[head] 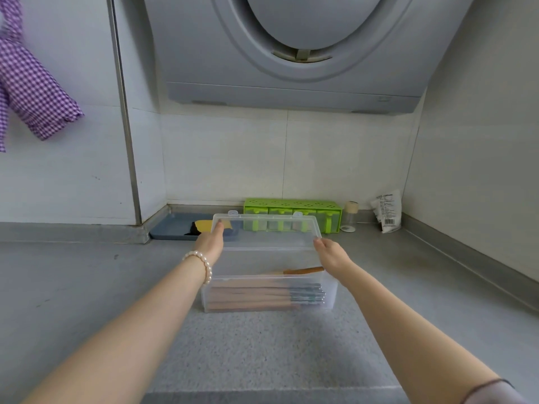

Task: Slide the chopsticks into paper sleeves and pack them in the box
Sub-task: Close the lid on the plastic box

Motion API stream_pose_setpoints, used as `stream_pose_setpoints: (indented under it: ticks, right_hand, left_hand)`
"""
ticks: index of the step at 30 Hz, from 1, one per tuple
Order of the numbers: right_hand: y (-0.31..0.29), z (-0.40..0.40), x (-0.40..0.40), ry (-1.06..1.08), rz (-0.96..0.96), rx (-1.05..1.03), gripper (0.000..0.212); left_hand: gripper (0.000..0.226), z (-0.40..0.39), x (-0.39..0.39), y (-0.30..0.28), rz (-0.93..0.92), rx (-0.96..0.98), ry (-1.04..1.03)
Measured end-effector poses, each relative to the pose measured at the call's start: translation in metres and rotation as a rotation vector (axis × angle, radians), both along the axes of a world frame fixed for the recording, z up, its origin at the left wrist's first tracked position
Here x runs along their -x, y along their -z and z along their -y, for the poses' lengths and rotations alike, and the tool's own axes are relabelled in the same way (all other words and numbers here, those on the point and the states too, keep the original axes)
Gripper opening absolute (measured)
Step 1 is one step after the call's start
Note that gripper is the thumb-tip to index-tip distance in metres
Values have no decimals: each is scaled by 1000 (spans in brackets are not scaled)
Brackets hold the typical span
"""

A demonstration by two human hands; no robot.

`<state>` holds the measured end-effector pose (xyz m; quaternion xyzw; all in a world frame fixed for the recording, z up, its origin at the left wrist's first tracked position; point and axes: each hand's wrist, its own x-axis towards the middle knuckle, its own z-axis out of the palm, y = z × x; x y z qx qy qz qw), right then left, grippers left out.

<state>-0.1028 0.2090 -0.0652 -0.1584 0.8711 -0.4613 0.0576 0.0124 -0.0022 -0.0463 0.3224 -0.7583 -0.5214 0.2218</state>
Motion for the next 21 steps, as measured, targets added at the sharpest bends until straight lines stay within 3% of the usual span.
stream_pose_setpoints:
  ticks: [7, 13, 16, 18, 21]
  right_hand:
    - [14, -9, 8, 82, 178, 532, 52]
    - [12, -10, 8, 159, 284, 751, 55]
    - [8, -14, 3, 157, 322, 758, 46]
    - [7, -22, 2, 66, 346, 720, 26]
    - [6, -39, 2, -47, 310, 592, 16]
  left_hand:
    - [56, 11, -3, 1, -276, -367, -66]
    - [53, 14, -15, 4, -474, -555, -17]
    - [27, 14, -22, 3, -474, -609, 30]
    - [13, 15, -28, 6, -404, -576, 125]
    - [49, 23, -39, 14, -314, -544, 256]
